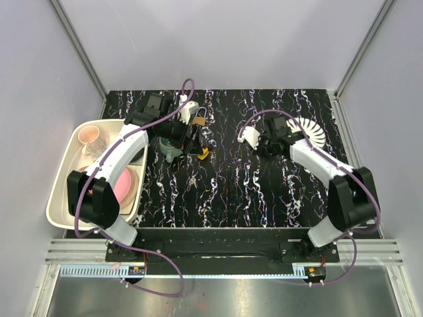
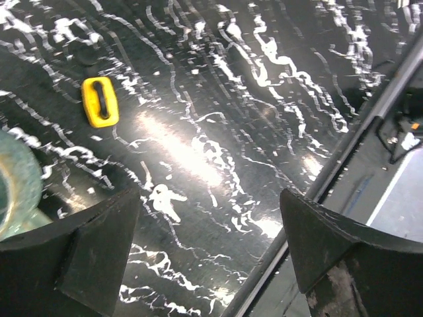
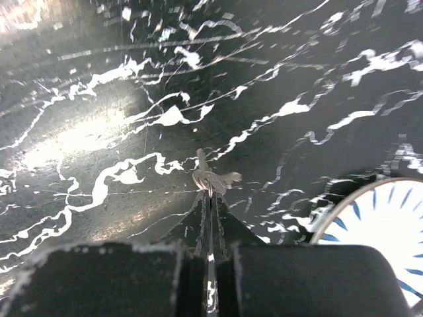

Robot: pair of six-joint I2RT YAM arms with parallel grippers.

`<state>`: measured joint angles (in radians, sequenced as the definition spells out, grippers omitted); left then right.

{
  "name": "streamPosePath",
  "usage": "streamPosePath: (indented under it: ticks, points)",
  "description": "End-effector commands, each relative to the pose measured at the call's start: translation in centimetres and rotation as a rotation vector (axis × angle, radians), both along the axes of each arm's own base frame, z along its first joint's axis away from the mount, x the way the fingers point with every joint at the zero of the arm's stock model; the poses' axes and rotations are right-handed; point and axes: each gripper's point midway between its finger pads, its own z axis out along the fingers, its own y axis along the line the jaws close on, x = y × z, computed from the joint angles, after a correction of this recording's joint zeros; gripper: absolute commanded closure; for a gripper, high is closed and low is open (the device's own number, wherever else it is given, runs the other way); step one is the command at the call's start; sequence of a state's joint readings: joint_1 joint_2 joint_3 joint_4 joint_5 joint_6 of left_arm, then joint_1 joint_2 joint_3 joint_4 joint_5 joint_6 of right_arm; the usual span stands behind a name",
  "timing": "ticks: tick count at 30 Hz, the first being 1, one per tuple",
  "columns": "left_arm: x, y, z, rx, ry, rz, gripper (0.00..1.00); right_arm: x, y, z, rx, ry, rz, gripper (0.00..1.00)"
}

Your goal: Unlock with the key

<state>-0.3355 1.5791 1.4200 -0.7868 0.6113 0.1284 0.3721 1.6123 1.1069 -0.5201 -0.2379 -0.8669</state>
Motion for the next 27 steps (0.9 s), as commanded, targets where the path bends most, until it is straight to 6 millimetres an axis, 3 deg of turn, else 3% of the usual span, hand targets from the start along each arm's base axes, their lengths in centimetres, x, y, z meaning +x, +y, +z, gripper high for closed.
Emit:
streamPosePath:
  ticks: [1,7,12,15,27]
  points:
    - [-0.7,-3.1,2.6,-0.207,-0.009,-0.140,0.10,0.5,1.5,7.0,0.146,-0.150,0.008,1.00]
    - [-0.9,-5.6,4.1,-0.332,0.012,-0.275,0.12,-1.7,2.5,12.0,0.254,-0.217,0.066,1.00]
    - [-1.0,-7.7,4.6,-0.379,-0.002,-0.378,0.14,-5.1,4.0,16.4,0.384,-0.210,0.157,1.00]
    - [-2.0,-9.1,5.1,-0.413,-0.001,-0.449,0.16,-7.1,4.7,18.1,0.450,-0.186,0.209,1.00]
    - [-8.3,-12.2,7.7,-0.544,0.042,-0.705,0.20,-15.6,6.1,20.4,0.572,-0.081,0.518,1.00]
